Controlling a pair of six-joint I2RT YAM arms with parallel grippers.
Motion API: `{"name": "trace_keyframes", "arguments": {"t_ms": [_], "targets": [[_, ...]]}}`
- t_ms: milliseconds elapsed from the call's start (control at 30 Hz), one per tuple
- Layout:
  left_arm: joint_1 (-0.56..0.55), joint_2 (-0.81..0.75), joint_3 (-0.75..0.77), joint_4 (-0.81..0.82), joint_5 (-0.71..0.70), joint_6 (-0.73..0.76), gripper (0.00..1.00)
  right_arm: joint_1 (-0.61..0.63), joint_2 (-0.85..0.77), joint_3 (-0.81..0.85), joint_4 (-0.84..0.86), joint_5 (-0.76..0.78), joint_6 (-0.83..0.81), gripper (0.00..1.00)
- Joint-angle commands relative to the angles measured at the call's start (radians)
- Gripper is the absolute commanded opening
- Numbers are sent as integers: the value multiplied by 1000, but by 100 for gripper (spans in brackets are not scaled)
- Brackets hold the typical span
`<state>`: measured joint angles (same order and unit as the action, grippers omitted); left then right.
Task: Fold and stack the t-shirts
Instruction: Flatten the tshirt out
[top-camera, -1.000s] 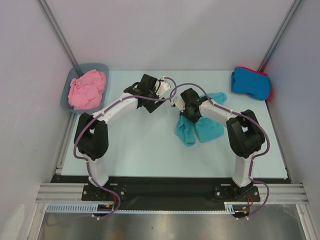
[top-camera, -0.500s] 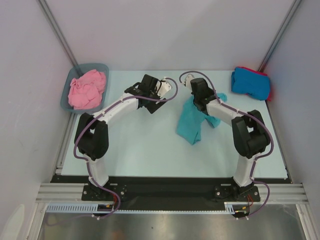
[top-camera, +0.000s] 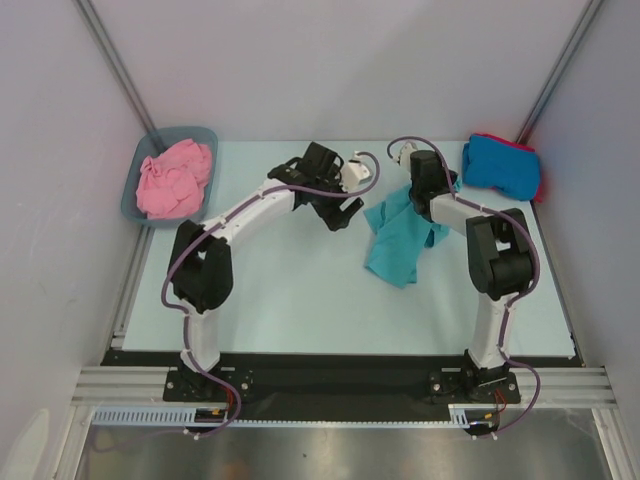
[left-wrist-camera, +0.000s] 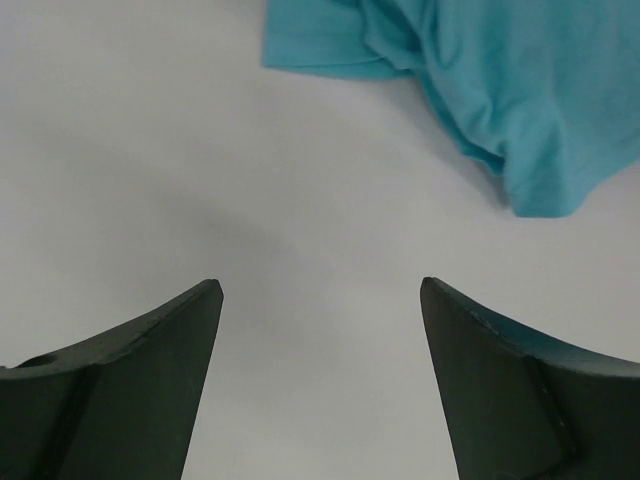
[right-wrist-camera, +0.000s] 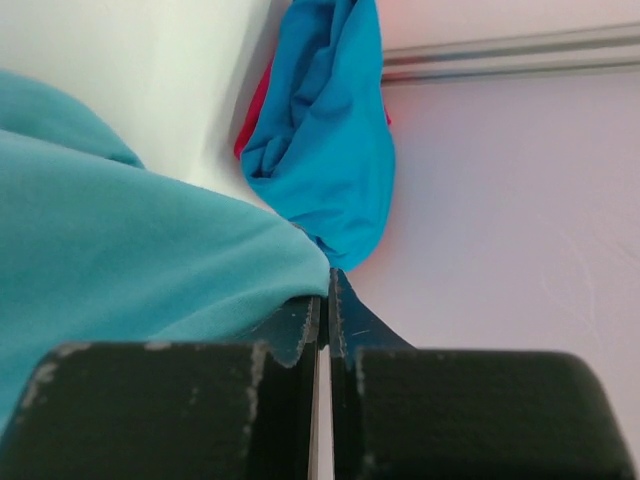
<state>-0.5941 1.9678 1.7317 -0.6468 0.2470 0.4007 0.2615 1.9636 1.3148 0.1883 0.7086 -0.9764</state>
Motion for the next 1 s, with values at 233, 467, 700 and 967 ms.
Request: {"name": "trace_keyframes", "arguments": {"t_ms": [233, 467, 700, 967], "targets": [[-56, 22, 83, -54, 196, 26, 86, -117, 167, 135, 229, 110, -127, 0], [-56, 26, 91, -91, 274, 38, 87, -126, 153, 272, -243, -4, 216, 90], [-61, 127, 201, -105, 337, 3, 87, -133, 83, 341, -632, -287, 522, 98], [-75, 284, 341, -86, 408, -68, 87, -154, -18, 325, -610, -251, 492, 97]]}}
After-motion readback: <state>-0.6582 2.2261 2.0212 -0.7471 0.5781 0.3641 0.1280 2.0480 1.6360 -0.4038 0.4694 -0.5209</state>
